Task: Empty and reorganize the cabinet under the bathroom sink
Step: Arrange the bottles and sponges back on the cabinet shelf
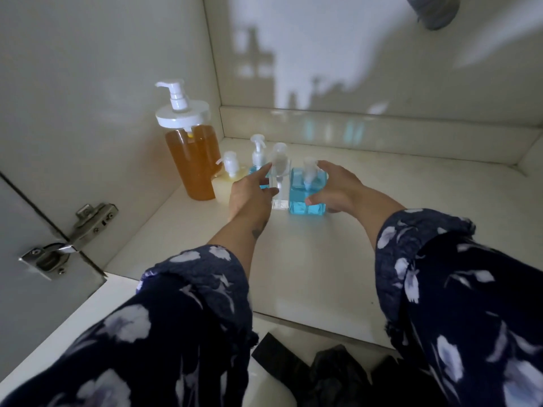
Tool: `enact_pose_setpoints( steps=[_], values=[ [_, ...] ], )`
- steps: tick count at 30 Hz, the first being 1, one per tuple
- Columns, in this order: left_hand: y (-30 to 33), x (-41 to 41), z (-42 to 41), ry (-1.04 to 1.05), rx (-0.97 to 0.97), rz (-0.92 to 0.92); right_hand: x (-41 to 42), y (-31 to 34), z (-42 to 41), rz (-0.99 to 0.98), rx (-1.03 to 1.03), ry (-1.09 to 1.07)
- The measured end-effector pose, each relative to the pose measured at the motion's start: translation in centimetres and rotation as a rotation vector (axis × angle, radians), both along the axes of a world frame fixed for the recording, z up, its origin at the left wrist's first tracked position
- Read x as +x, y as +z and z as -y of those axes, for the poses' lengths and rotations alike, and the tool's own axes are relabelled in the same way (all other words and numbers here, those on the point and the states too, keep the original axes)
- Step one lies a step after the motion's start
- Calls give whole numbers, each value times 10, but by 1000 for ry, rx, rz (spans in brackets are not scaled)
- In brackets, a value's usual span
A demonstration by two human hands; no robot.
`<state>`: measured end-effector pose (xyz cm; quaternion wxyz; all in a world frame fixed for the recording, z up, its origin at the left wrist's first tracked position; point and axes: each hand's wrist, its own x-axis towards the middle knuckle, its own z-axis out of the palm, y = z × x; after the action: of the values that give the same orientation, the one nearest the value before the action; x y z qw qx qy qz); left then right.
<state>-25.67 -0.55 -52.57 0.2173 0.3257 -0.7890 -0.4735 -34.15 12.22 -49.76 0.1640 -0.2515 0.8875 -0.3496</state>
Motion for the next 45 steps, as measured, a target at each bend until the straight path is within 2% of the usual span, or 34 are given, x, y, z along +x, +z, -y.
enact_pose_setpoints(
  steps=[3,10,15,18,27,31,34,39,42,45],
  values=[
    [-1,14,1,-24,5,10,12,1,-7,50,55,-38],
    [-5,85,-3,-90,-5,59,73,5,-17,-43,390,-94],
    [-6,157,2,-179,-130,159,152,21,-3,-78,562,97],
    [-10,203,10,-183,-145,233,200,25,16,-66,541,242],
    [-60,335,38,3,27,388,300,-17,69,20,421,597],
    [-87,385,48,185,114,411,323,-61,96,149,368,626],
    [-111,417,53,284,127,447,336,-95,113,170,381,686],
    [-153,460,50,423,106,623,363,-152,134,159,378,715],
    [-173,471,40,591,242,756,378,-181,138,154,352,705],
    [-194,471,29,620,337,749,392,-204,138,155,342,732]
  ],
)
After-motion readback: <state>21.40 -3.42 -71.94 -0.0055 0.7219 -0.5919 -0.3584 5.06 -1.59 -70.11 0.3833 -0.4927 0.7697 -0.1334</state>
